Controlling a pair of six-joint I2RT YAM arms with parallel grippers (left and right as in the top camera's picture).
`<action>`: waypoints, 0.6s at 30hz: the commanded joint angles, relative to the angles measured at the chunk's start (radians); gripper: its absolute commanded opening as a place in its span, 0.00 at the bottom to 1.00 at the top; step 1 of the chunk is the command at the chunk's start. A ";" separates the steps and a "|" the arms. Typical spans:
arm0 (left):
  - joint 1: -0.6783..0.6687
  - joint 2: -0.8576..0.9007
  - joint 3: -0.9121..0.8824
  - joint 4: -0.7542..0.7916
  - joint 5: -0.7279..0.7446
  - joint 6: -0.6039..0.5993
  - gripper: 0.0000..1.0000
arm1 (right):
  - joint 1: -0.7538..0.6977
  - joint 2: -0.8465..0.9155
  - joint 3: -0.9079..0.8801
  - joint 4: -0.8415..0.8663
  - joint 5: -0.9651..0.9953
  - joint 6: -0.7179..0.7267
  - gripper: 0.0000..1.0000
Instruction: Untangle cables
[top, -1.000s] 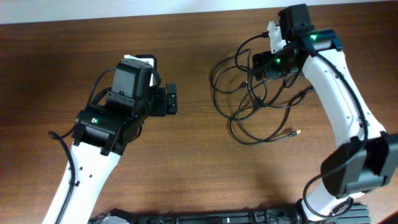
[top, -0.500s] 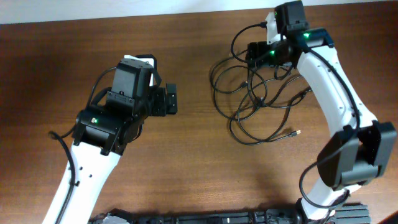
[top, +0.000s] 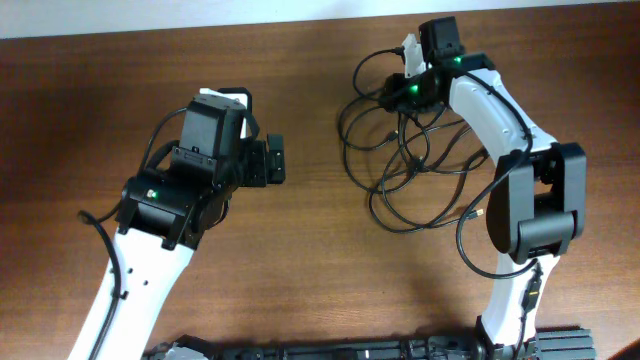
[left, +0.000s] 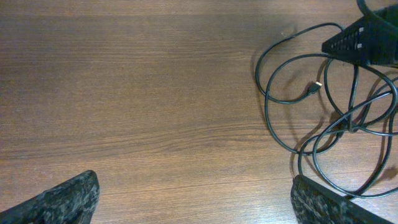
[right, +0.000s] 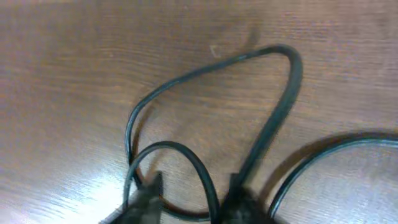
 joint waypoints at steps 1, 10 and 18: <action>0.005 -0.016 0.011 -0.002 -0.011 -0.010 0.99 | 0.006 0.003 0.019 0.018 -0.025 0.000 0.04; 0.005 -0.016 0.011 -0.002 -0.011 -0.010 0.99 | 0.006 -0.162 0.139 -0.115 -0.129 -0.001 0.04; 0.005 -0.016 0.011 -0.002 -0.011 -0.010 0.99 | 0.006 -0.395 0.320 -0.230 -0.245 0.020 0.04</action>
